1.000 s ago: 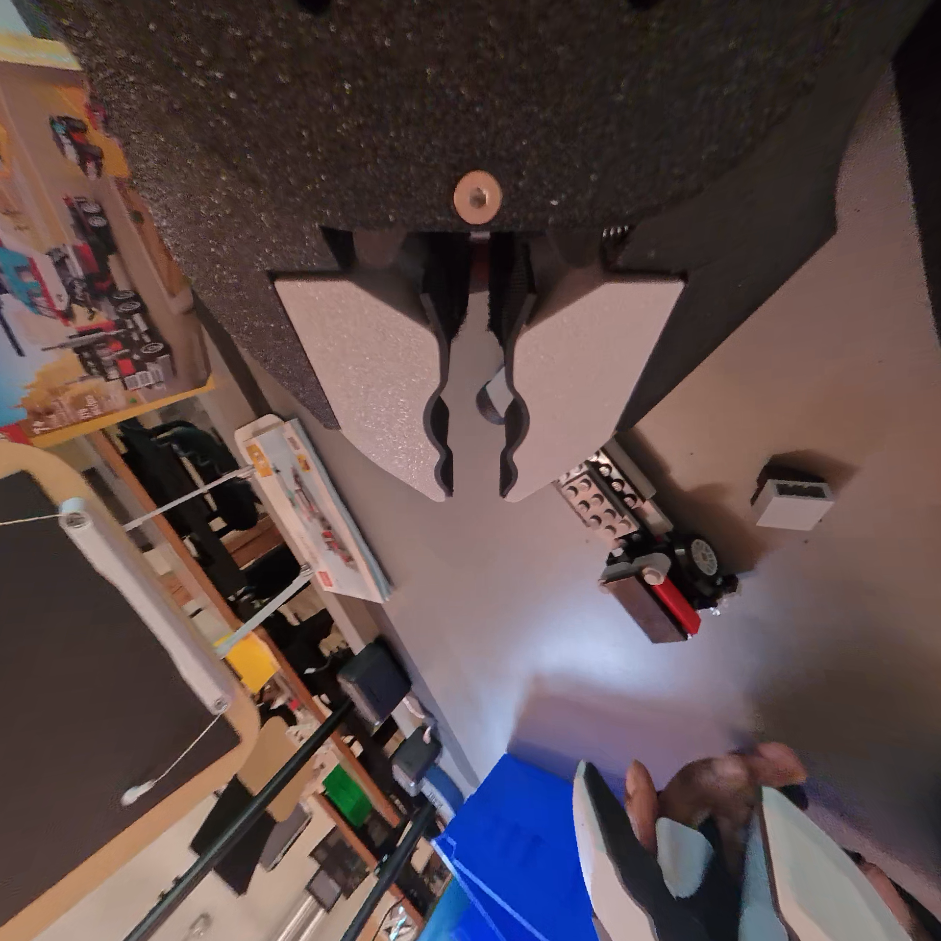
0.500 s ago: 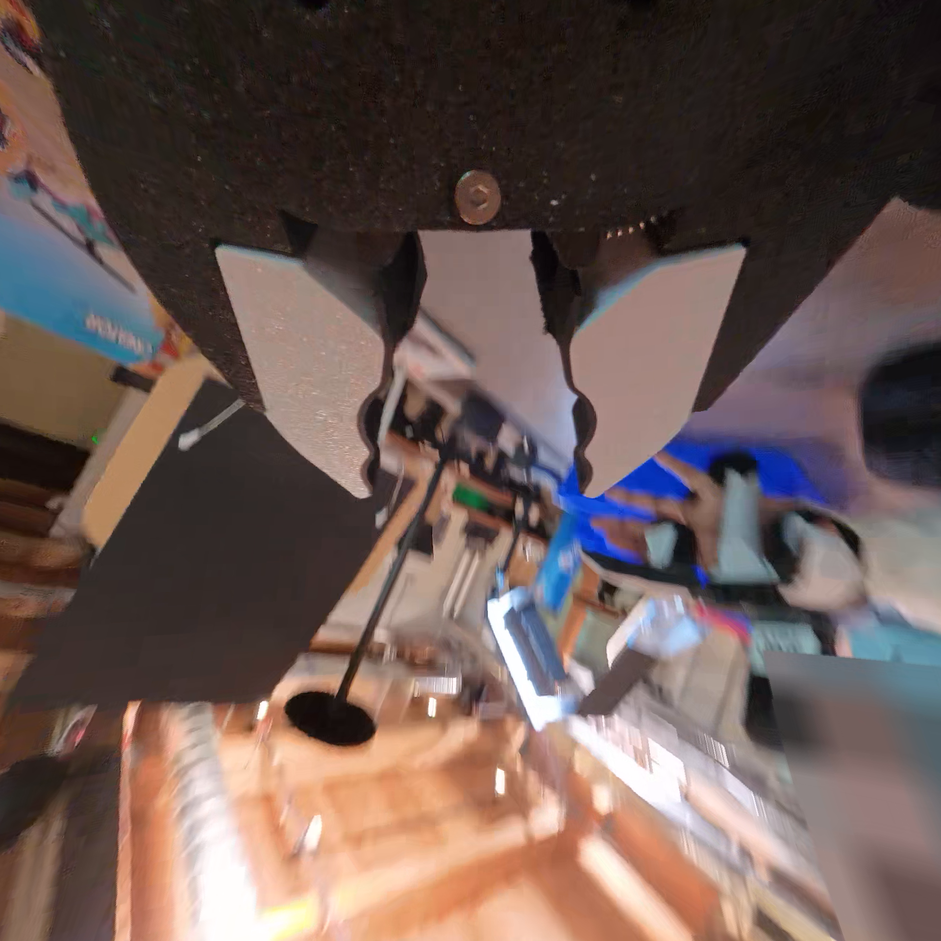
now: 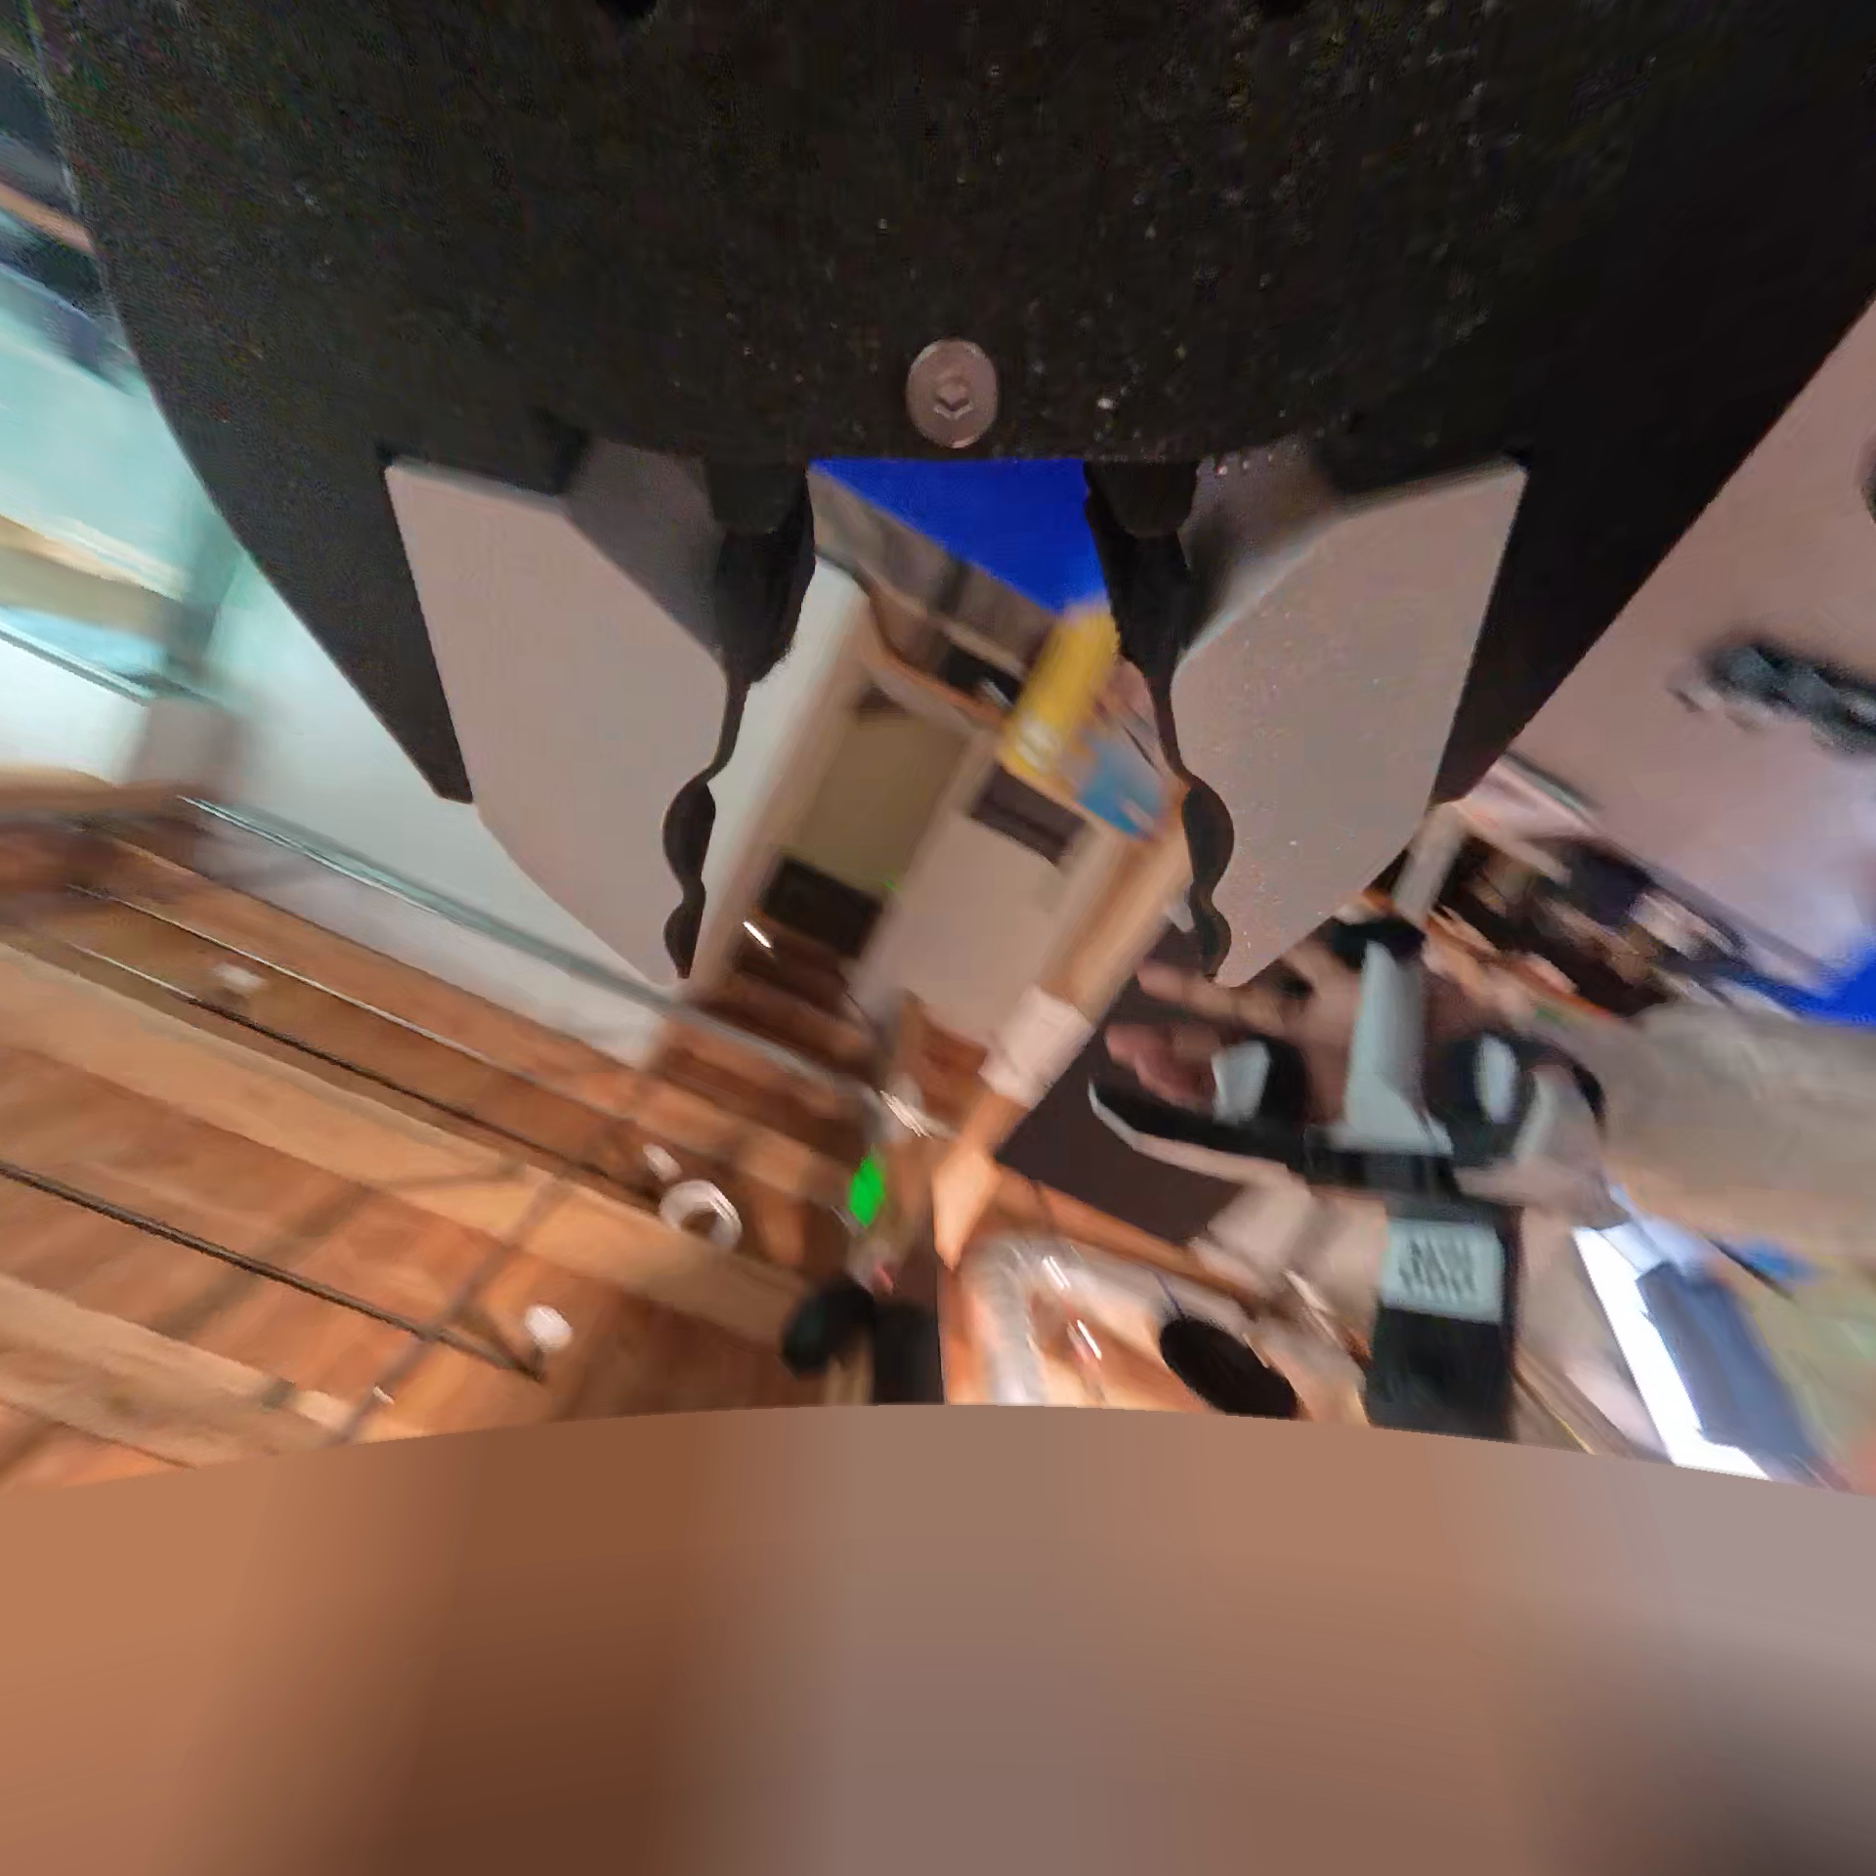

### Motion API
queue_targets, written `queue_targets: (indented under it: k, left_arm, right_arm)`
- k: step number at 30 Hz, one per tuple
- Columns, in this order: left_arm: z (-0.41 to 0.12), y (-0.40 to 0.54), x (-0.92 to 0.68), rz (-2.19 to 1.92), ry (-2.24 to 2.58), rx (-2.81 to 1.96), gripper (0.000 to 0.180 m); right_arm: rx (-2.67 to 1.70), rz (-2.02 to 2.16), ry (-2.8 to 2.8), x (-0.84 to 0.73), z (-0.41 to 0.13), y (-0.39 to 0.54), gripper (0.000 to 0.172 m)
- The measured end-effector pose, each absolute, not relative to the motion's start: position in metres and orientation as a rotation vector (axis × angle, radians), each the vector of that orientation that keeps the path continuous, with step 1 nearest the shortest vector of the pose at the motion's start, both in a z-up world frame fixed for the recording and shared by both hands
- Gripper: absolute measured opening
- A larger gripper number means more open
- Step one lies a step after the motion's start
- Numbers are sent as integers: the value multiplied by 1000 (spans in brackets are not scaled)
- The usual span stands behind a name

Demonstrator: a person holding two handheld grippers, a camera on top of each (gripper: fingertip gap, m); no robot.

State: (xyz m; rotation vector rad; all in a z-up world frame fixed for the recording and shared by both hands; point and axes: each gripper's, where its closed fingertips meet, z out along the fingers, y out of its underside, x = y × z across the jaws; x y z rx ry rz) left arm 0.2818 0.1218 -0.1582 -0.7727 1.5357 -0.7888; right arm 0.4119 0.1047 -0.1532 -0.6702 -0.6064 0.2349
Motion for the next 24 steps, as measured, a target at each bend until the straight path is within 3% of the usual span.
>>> queue_targets:
  k: [4, 10, 16, 19, 24]
  left_arm:
    - [-121, 134, 356, -969, 1577, -684, 127]
    - [-53, 141, 461, -1133, 1623, -712, 127]
    - [-1, 121, 572, -1217, 1771, -738, 127]
    - [14, 130, 614, -1156, 1796, -875, 129]
    - [20, 185, 626, -1059, 1623, -1216, 130]
  right_arm:
    - [-998, -182, -463, 535, -158, 77, 95]
    - [-1468, -629, -155, 676, -131, -42, 101]
    - [-1636, -744, 133, 758, -99, -138, 113]
    - [-1567, -703, 183, 783, -51, -140, 112]
    - [-1458, -577, 13, 846, 4, -69, 121]
